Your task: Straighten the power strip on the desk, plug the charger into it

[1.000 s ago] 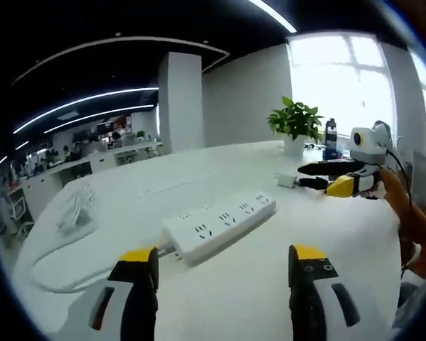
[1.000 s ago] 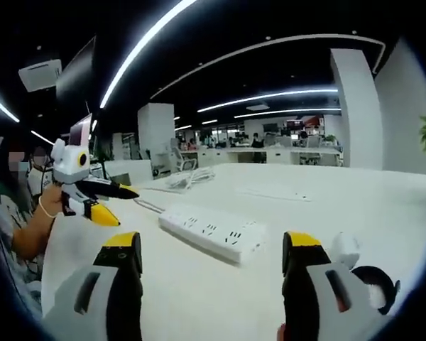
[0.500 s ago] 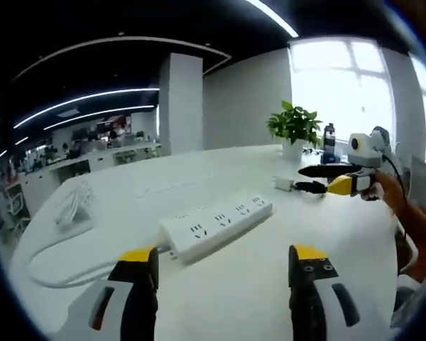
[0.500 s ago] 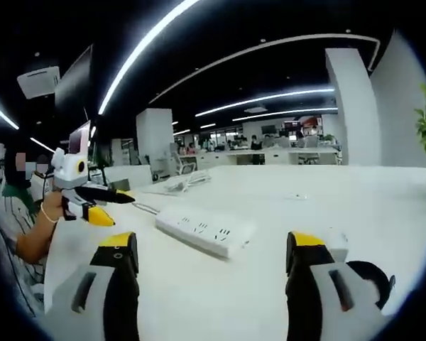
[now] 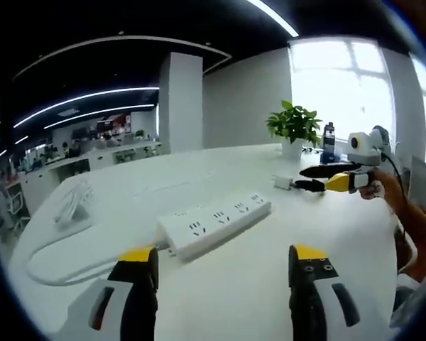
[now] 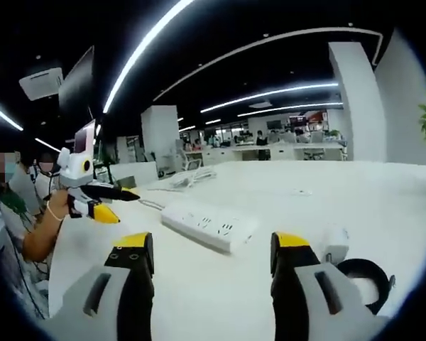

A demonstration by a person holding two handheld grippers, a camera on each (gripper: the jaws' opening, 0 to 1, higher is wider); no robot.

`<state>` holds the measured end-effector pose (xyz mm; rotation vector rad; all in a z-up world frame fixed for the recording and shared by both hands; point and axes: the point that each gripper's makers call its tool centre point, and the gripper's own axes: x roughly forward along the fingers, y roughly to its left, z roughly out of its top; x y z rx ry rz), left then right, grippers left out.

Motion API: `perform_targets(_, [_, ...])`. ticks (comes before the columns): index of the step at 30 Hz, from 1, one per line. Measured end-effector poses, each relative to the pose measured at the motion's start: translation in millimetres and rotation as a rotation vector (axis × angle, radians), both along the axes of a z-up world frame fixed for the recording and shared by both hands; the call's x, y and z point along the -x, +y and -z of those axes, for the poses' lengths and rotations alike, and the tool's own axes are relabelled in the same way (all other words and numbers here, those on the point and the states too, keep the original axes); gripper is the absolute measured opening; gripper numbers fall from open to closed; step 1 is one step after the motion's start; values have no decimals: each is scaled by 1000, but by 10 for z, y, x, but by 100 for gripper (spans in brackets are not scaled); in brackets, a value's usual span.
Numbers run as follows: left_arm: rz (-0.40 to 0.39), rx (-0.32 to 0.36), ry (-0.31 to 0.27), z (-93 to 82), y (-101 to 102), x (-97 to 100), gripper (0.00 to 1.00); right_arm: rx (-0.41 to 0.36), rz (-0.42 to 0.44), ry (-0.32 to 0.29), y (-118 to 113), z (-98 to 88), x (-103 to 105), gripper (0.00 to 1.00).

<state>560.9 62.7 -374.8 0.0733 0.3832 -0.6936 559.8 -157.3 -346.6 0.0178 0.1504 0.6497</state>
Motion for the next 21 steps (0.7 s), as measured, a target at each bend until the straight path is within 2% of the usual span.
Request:
perform_targets(7, [-1, -11, -1, 5, 26, 37, 78, 10, 20, 5, -189, -34, -14, 68])
perform_targets(17, [13, -2, -12, 9, 29, 107, 79, 81, 86, 7, -511, 74, -76, 69])
perform_targets(21, [16, 2, -2, 50, 19, 129, 79, 72, 103, 27, -627, 116, -115, 68])
